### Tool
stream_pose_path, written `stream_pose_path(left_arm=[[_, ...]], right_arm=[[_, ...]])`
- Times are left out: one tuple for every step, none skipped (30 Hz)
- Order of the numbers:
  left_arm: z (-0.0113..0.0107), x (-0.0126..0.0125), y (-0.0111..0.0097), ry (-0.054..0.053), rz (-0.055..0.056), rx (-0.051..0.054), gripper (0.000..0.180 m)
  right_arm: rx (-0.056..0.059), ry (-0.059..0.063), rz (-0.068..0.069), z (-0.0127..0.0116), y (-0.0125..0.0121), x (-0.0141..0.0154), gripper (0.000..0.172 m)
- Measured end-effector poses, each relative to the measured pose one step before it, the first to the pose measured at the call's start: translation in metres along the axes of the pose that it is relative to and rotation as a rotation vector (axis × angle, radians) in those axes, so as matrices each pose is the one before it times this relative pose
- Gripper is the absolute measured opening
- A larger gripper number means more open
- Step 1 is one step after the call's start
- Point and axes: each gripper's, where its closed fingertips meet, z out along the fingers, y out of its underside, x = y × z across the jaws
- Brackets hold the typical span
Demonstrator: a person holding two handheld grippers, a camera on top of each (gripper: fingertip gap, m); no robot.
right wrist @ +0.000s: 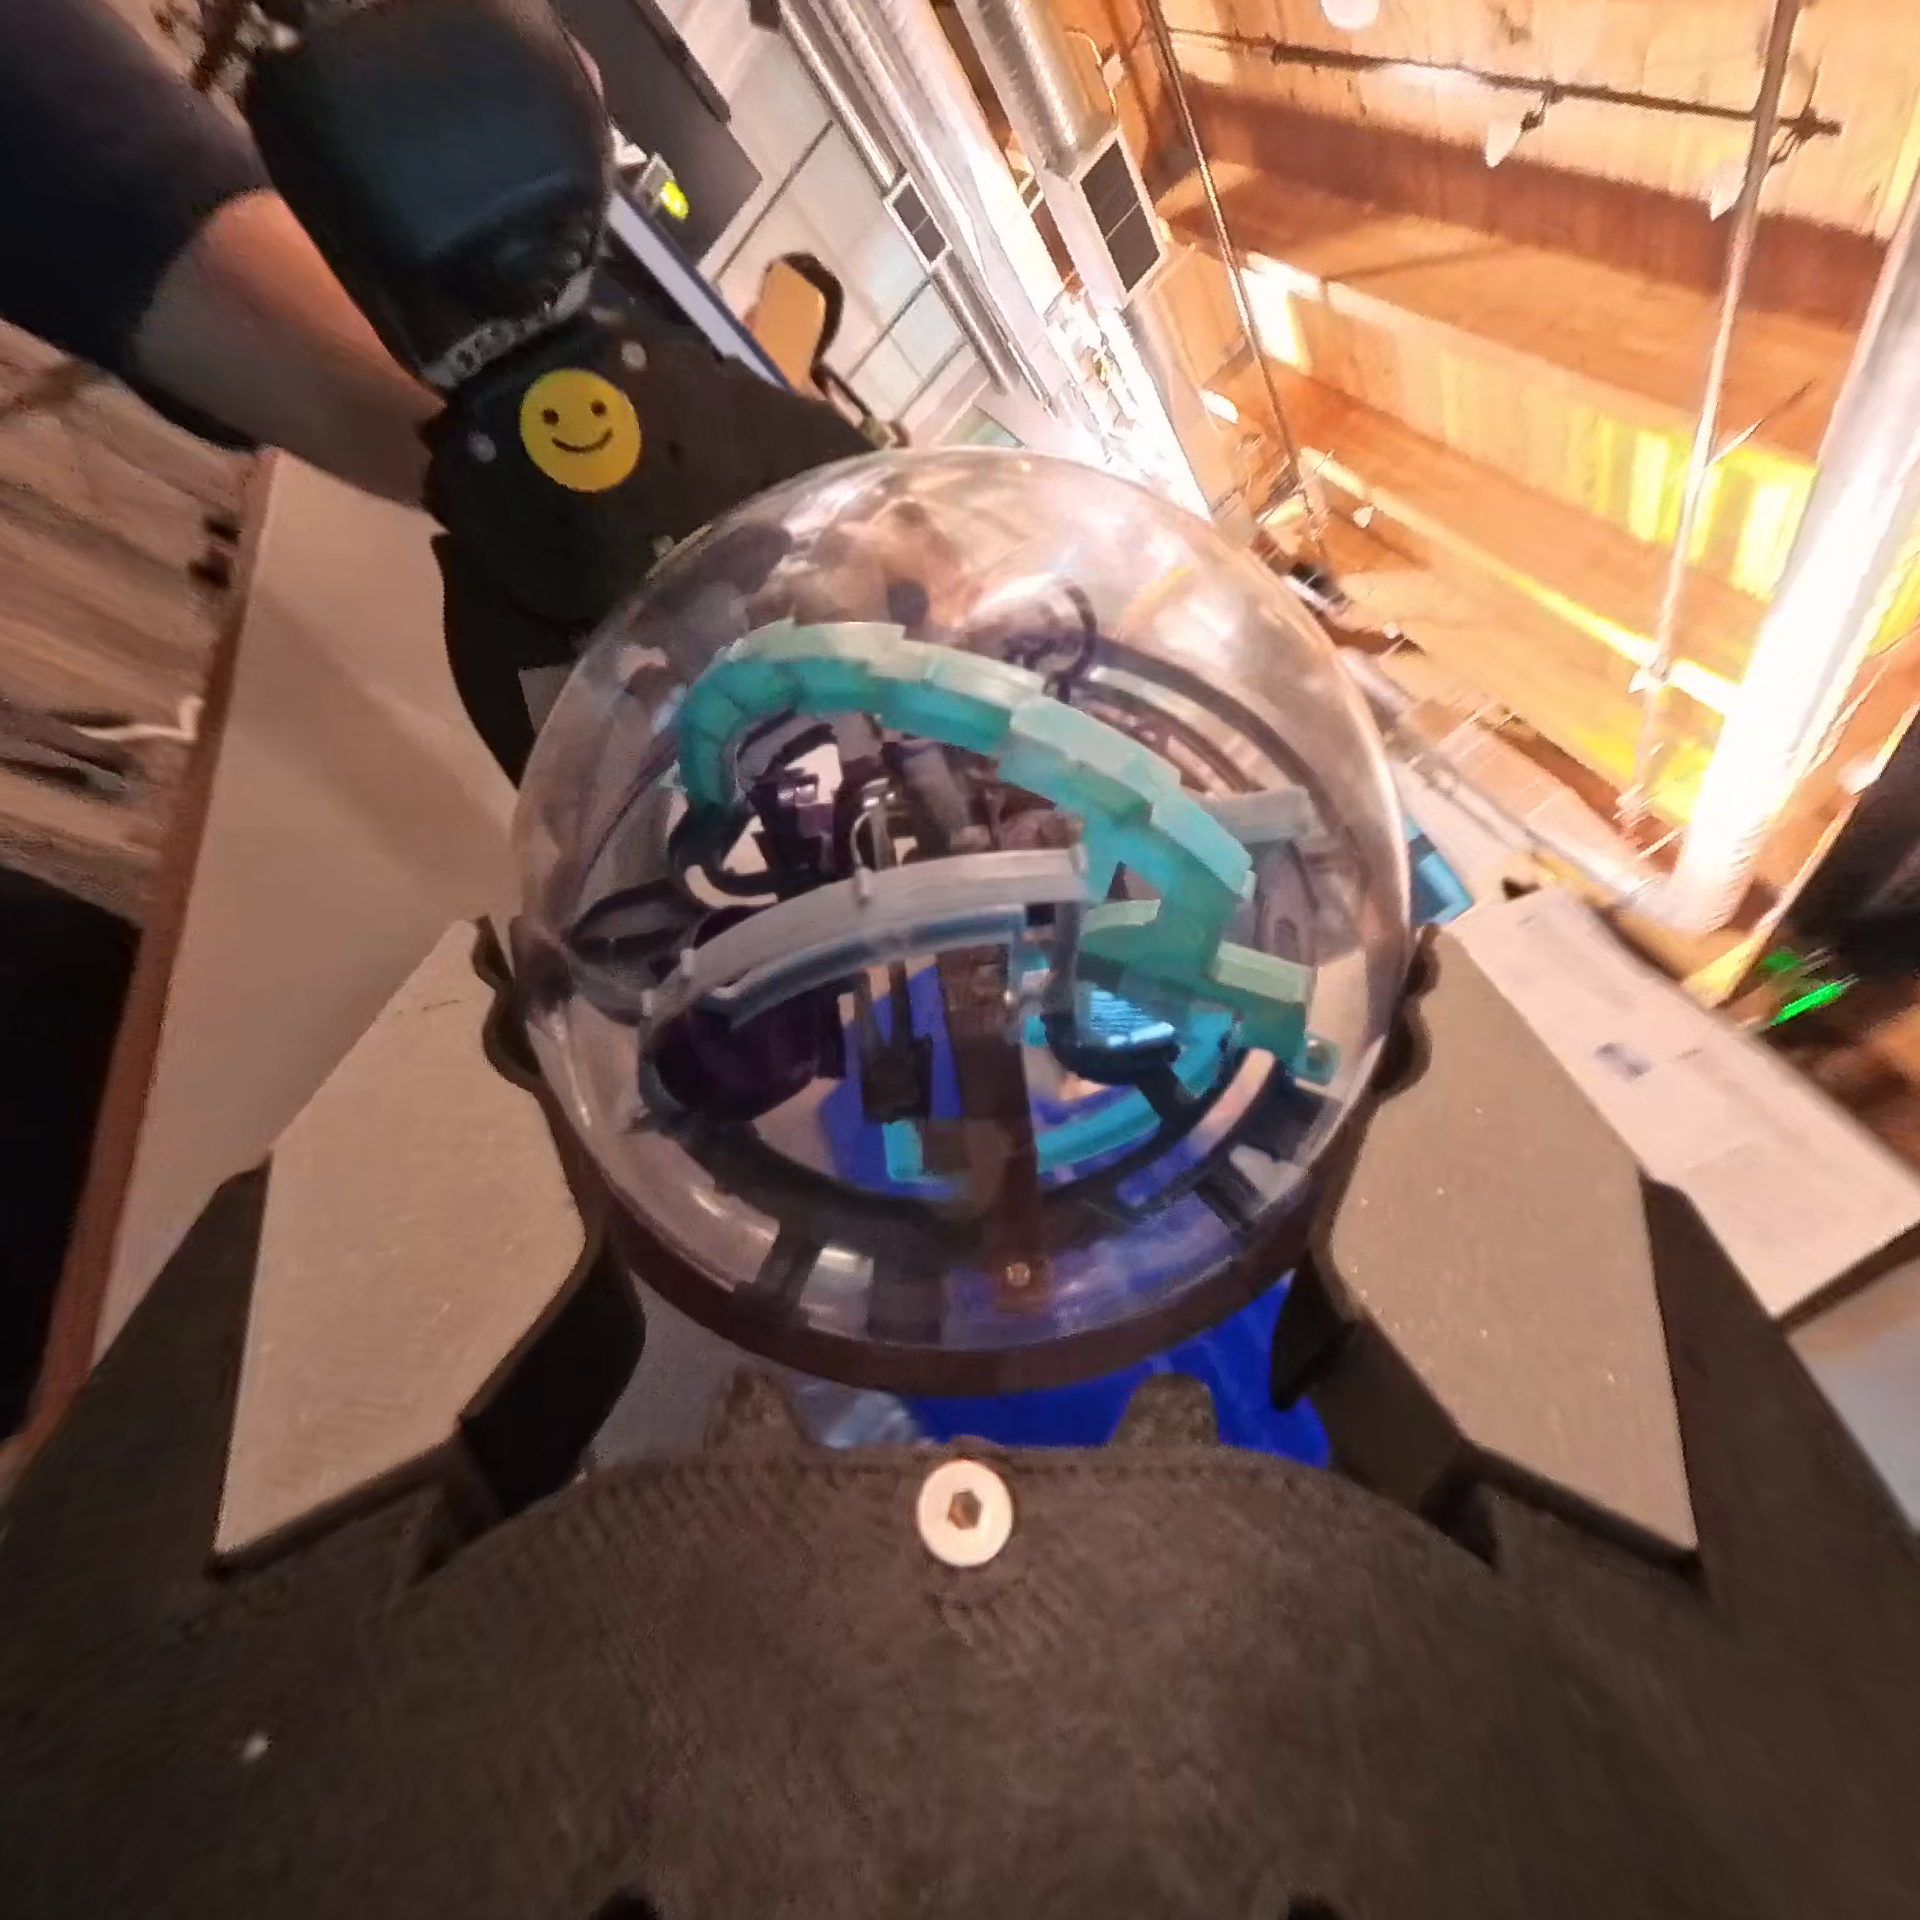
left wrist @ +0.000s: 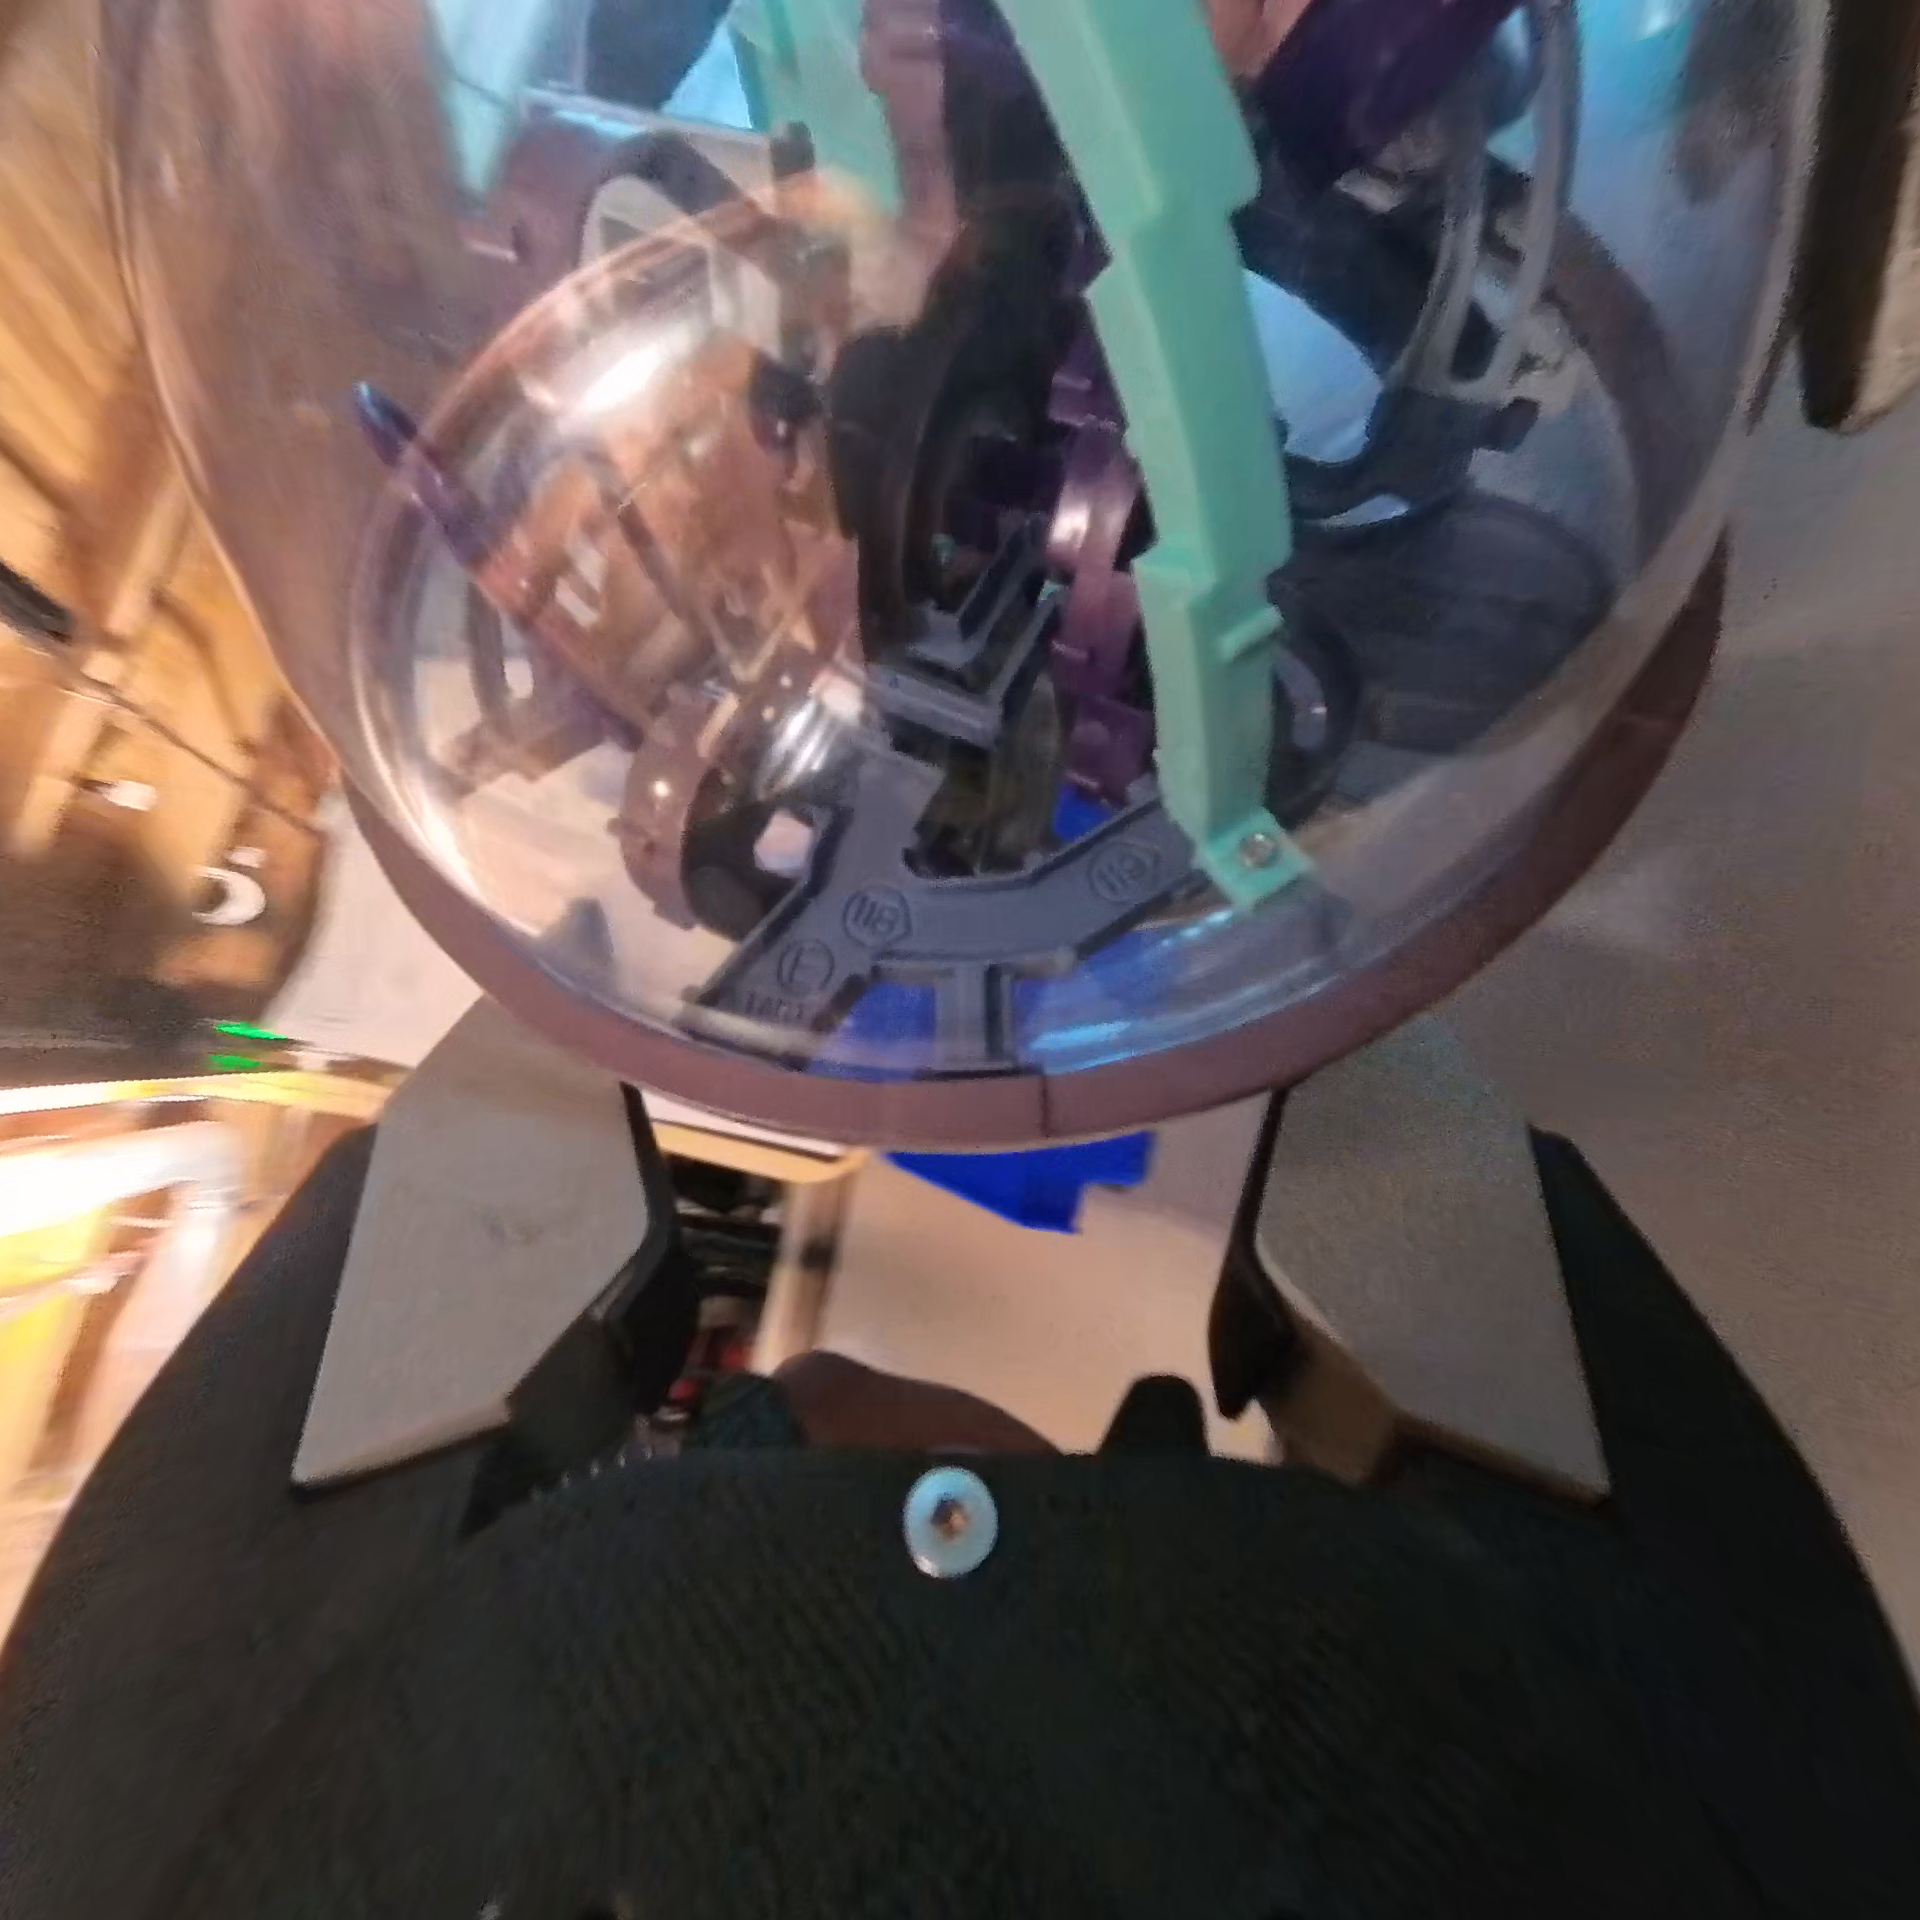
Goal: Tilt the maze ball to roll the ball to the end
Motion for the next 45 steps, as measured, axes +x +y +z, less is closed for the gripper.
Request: stream_pose_path(left_arm=[[-0.00528,-0.01399,-0.0078,-0.0436,0.0416,0.0004,0.127],[-0.00426,-0.01564,-0.00732,-0.0401,0.037,0.001,0.127],[-0.00325,-0.01616,-0.00642,-0.033,0.0314,-0.0001,0.127],[-0.0026,-0.01647,-0.0059,-0.0289,0.028,0.0004,0.127],[-0.00219,-0.01692,-0.00531,-0.0314,0.0323,0.0004,0.126],[-0.00175,-0.01757,-0.00461,-0.0365,0.0422,-0.0041,0.126],[-0.00183,-0.01817,-0.00431,-0.0406,0.0531,-0.0068,0.126],[-0.00188,-0.01863,-0.0043,-0.041,0.0596,-0.0069,0.126],[-0.00178,-0.0187,-0.0042,-0.0382,0.0572,-0.0064,0.126],[-0.00155,-0.01829,-0.00404,-0.0337,0.0495,-0.0037,0.126],[-0.00116,-0.01725,-0.00358,-0.0263,0.0372,-0.0025,0.127],[-0.001,-0.01603,-0.00277,-0.0216,0.0282,-0.0021,0.127],[-0.00078,-0.01493,-0.00214,-0.0221,0.0265,-0.0007,0.127],[-0.00063,-0.0137,-0.00149,-0.0221,0.0263,0.0004,0.127],[-0.00038,-0.01142,-0.00077,-0.0158,0.0202,0.001,0.127],[-0.00024,-0.00907,-0.00008,-0.0092,0.013,-0.0004,0.127],[-0.00018,-0.00762,0.00028,-0.0104,0.0102,-0.0007,0.126],[-0.00021,-0.00682,0.00059,-0.015,0.01,-0.0017,0.126],[-0.00011,-0.00622,0.00073,-0.0164,0.0083,-0.0037,0.127],[-0.0001,-0.00585,0.00087,-0.0156,0.0047,-0.0044,0.127],[0.00001,-0.00554,0.001,-0.0146,-0.0017,-0.004,0.127],[0.00019,-0.00525,0.00149,-0.0142,-0.0075,-0.0043,0.127],[0.00046,-0.00533,0.00181,-0.0161,-0.0093,-0.0049,0.127],[0.00035,-0.00606,0.00165,-0.0231,-0.0082,-0.0013,0.127],[0.00063,-0.00695,0.00164,-0.0291,-0.0095,0.0002,0.127],[0.00073,-0.00726,0.00169,-0.03,-0.0112,-0.0014,0.127],[0.00113,-0.00699,0.00183,-0.0293,-0.0104,-0.0025,0.126],[0.00141,-0.00669,0.00168,-0.029,-0.0078,-0.0016,0.126],[0.00158,-0.0065,0.00123,-0.0294,-0.0047,0.0001,0.127],[0.00188,-0.00598,0.00115,-0.0283,-0.0053,-0.0007,0.127],[0.00198,-0.00552,0.00105,-0.0248,-0.0087,-0.0026,0.126],[0.00198,-0.00454,0.00096,-0.02,-0.0127,-0.0036,0.126],[0.00188,-0.00371,0.00084,-0.0176,-0.0126,-0.0027,0.126],[0.00167,-0.00319,0.00088,-0.0159,-0.0116,-0.0028,0.126],[0.00148,-0.00269,0.00092,-0.0148,-0.0121,-0.0043,0.126],[0.00106,-0.00291,0.00066,-0.0179,-0.0103,-0.0027,0.126],[0.00107,-0.00376,0.00029,-0.0248,-0.0051,0.001,0.126],[0.00147,-0.0048,0.00004,-0.032,0.0,0.0046,0.126],[0.00224,-0.00503,0.00034,-0.0311,-0.001,0.0041,0.126],[0.0031,-0.00462,0.00079,-0.0256,-0.0037,0.0005,0.126],[0.00285,-0.0046,0.00021,-0.0254,-0.0002,0.0038,0.125],[0.00221,-0.00446,-0.00065,-0.0257,0.0035,0.0062,0.125],[0.00138,-0.0043,-0.00154,-0.0268,0.0085,0.0086,0.123],[0.00042,-0.00389,-0.00228,-0.0269,0.0136,0.0117,0.123],[-0.00029,-0.00281,-0.0023,-0.0228,0.0137,0.0119,0.123]], right_arm=[[0.0034,0.014,-0.0496,-0.0008,-0.01115,0.0066,0.157],[0.0057,0.0139,-0.0445,-0.00006,-0.01119,0.00872,0.157],[0.0053,0.0128,-0.0374,0.0005,-0.01071,0.01004,0.157],[0.0081,0.0137,-0.0343,0.00096,-0.01033,0.01068,0.157],[0.0107,0.0177,-0.0371,0.0013,-0.00979,0.01098,0.157],[0.0071,0.0231,-0.0413,0.00151,-0.00874,0.01104,0.157],[0.0028,0.028,-0.0426,0.0016,-0.00755,0.01121,0.158],[0.0032,0.0317,-0.0408,0.00149,-0.00741,0.01134,0.157],[0.0085,0.0345,-0.0376,0.00121,-0.00793,0.01153,0.158],[0.0156,0.0352,-0.0333,0.00091,-0.00897,0.01154,0.157],[0.021,0.0336,-0.0278,0.0008,-0.00966,0.01104,0.157],[0.0218,0.0312,-0.0248,0.00114,-0.00951,0.0104,0.157],[0.0172,0.0286,-0.025,0.00159,-0.0084,0.00966,0.157],[0.0115,0.0239,-0.0225,0.00223,-0.00693,0.00861,0.157],[0.0077,0.0157,-0.015,0.00247,-0.00547,0.00743,0.157],[0.0046,0.0073,-0.0087,0.00268,-0.00413,0.00622,0.157],[0.0028,0.0023,-0.0091,0.00272,-0.00303,0.00523,0.157],[0.0011,-0.0011,-0.0116,0.00272,-0.00232,0.00476,0.158],[-0.0017,-0.005,-0.0119,0.00281,-0.00154,0.00442,0.157],[-0.0014,-0.0085,-0.011,0.00288,-0.00154,0.00432,0.157],[0.0008,-0.0111,-0.0111,0.0029,-0.00187,0.00449,0.157],[-0.0004,-0.013,-0.0119,0.00304,-0.00217,0.00455,0.157],[-0.0044,-0.0128,-0.0156,0.00333,-0.00206,0.00462,0.157],[-0.0037,-0.0089,-0.0235,0.00327,-0.00272,0.00494,0.158],[0.0008,-0.0036,-0.0301,0.00308,-0.00379,0.00528,0.157],[0.0012,-0.0009,-0.0318,0.00303,-0.004,0.00557,0.157],[-0.002,-0.0008,-0.0309,0.00303,-0.00335,0.00545,0.157],[-0.0039,-0.0015,-0.0299,0.00311,-0.00252,0.00542,0.158],[-0.005,-0.0017,-0.0292,0.00284,-0.00187,0.0053,0.158],[-0.0047,-0.0012,-0.0281,0.0026,-0.00156,0.00525,0.158],[-0.0031,-0.0015,-0.0251,0.00227,-0.00158,0.00493,0.158],[-0.0024,-0.0032,-0.0217,0.00207,-0.00133,0.00458,0.158],[-0.0043,-0.005,-0.0192,0.00182,-0.00092,0.00401,0.158],[-0.0062,-0.0055,-0.0176,0.0017,-0.0007,0.00343,0.158],[-0.0048,-0.0044,-0.0176,0.00136,-0.00075,0.00302,0.158],[-0.0023,-0.0019,-0.0203,0.00129,-0.00115,0.00281,0.158],[-0.0019,0.0024,-0.026,0.00125,-0.00125,0.00322,0.158],[-0.0031,0.0073,-0.0319,0.00141,-0.0011,0.0037,0.158],[-0.0062,0.0099,-0.0325,0.00164,-0.0009,0.0041,0.158],[-0.0097,0.0109,-0.0294,0.00161,-0.00041,0.0043,0.158],[-0.012,0.0125,-0.0262,0.00133,-0.00001,0.00436,0.158],[-0.0103,0.015,-0.023,0.00078,0.00004,0.00392,0.158],[-0.0044,0.0184,-0.022,-0.00015,-0.0004,0.00339,0.158],[0.0022,0.0214,-0.0229,-0.00106,-0.00124,0.00233,0.158],[0.0039,0.0201,-0.0189,-0.00184,-0.00148,0.00106,0.158]])
